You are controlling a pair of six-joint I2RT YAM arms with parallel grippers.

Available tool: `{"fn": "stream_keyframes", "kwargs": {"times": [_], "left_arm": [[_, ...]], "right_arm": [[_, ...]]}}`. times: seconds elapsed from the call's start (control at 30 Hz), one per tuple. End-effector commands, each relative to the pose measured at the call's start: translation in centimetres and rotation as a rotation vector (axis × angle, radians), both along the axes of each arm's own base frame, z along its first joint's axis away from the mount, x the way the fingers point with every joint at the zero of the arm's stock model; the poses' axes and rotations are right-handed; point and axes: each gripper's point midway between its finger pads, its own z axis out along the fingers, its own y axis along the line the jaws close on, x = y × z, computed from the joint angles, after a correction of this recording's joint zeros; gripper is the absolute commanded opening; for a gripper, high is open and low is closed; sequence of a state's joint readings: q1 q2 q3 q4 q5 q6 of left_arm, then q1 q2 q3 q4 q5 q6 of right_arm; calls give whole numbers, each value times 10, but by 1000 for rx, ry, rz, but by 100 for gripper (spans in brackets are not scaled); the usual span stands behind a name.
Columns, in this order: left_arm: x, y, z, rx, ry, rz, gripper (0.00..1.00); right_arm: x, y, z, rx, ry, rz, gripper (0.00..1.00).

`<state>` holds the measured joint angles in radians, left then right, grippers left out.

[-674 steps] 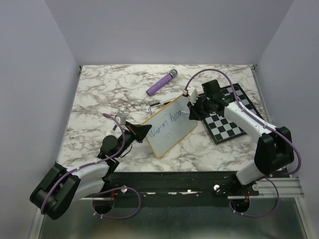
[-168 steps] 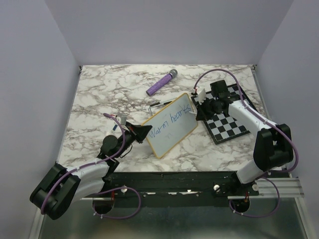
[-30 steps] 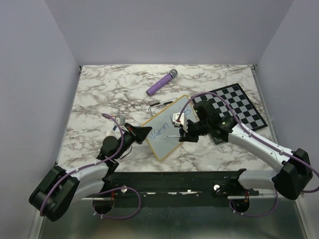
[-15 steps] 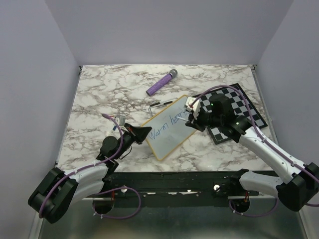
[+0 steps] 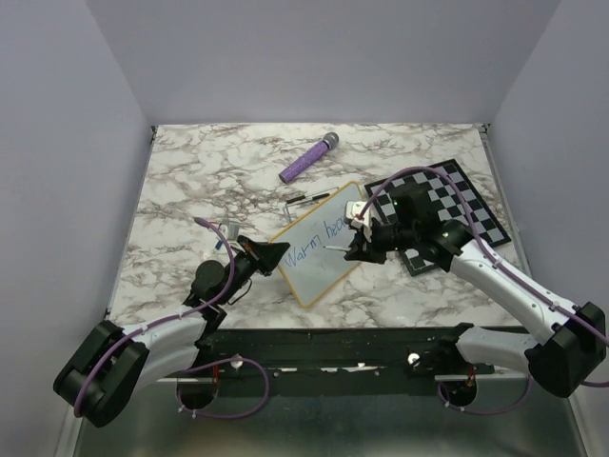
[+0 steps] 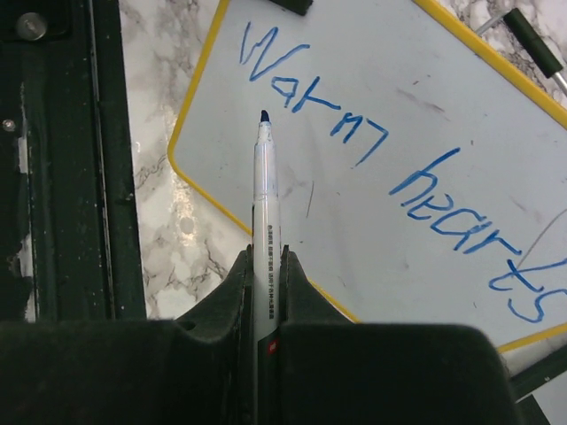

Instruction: Write a sentence on the whiteboard

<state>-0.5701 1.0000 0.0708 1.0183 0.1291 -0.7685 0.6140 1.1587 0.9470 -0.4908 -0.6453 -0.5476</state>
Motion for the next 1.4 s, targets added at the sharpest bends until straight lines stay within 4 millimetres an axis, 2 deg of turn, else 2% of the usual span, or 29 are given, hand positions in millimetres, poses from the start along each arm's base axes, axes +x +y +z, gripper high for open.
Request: {"fn": "stream_keyframes", "kwargs": {"times": [0.0,0.43,0.77,1.37], "left_arm": [[3,4,-3,25,-7,26,0],[3,3,-3,15,-3,27,0],[3,4,-6,18,-1,32,0],[4,3,-3,11,-6,30,0]], "right_arm": [[-21,7,-10,-4,56,95,1],[-39,20,-40,-94,70,168,1],[-35,22,-56,-147,66,149,1],[-36,22,-63,-165,69,153,0]]}}
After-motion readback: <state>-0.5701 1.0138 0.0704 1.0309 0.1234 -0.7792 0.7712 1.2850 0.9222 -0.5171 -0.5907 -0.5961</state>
